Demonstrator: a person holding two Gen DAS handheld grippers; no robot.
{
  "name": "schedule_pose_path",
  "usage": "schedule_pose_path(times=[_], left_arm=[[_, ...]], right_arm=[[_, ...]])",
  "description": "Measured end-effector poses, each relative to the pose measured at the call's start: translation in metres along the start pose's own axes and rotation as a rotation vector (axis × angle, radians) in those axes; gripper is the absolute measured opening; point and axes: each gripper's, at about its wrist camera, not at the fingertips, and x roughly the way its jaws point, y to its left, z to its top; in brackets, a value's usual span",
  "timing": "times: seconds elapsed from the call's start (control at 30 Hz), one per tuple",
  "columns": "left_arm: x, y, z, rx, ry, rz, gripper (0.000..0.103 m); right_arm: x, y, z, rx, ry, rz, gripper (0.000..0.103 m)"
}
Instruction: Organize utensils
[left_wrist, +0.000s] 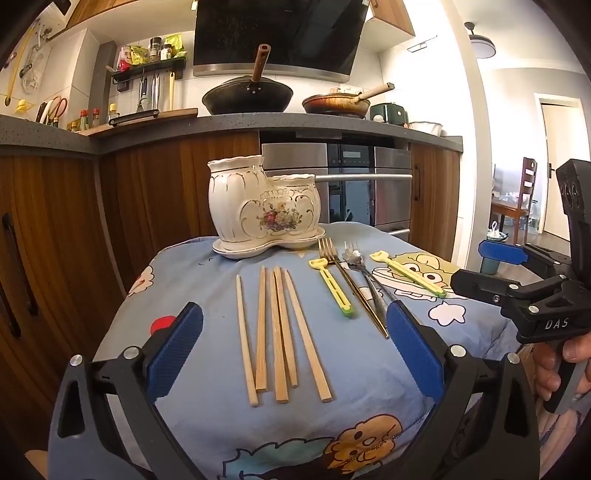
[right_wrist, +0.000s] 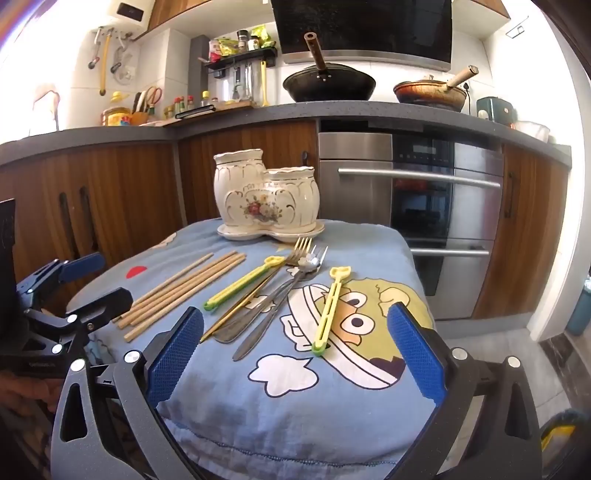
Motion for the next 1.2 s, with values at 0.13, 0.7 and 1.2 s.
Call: schedule_pose_path(times=[0.13, 0.7, 1.2], left_arm=[[-0.0009, 0.0009, 0.0007, -0.009, 0.003, -0.004, 0.098], [0.0007, 0.0044, 0.0016, -0.020, 0.000, 0.003, 0.098], [0.0004, 0.0005, 0.0010, -0.018, -0.004, 0.005, 0.098]], right_arm=[[-0.0037, -0.0070, 0.0013, 0.001, -0.002, 0.000, 0.099], [-0.0003, -0.0019, -0.0014, -0.001, 0.003, 0.001, 0.099], [0.0004, -0.0009, -0.0015, -0.002, 0.005, 0.001, 0.099]])
